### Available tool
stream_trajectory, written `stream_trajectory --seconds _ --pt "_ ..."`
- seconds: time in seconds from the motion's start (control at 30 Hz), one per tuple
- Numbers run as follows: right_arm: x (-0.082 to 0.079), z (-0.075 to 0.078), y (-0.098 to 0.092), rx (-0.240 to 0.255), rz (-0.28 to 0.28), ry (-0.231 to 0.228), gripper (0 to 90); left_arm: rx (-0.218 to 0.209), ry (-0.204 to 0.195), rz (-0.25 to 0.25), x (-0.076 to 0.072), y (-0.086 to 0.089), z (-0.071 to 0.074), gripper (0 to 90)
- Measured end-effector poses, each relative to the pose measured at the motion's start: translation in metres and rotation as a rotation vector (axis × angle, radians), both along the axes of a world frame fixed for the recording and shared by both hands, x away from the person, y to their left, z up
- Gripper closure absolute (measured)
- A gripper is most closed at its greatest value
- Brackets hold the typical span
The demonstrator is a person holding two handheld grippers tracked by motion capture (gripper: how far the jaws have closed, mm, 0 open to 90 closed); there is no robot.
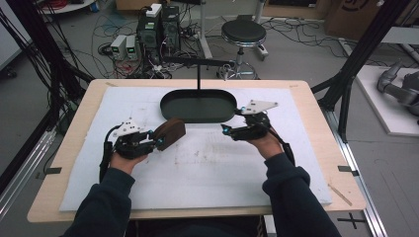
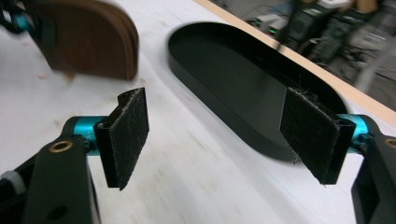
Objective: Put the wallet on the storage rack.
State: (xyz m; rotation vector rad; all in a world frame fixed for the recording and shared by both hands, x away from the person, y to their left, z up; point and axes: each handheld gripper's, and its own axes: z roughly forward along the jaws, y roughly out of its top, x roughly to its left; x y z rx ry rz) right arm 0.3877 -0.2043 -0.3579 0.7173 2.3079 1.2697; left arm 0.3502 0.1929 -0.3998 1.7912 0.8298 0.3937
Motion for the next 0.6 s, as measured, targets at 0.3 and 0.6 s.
stream_trajectory --seconds 0.3,0.6 --pt "-0.015 -0.006 -0.064 -0.010 -0.112 -0.017 24.6 -0.043 -0.012 0.022 0.041 -0.008 0.030 66.9" --pt "-0.021 -0.012 -0.100 -0.006 -0.186 -0.029 24.3 -0.051 0.061 0.041 0.086 -0.017 0.033 66.9"
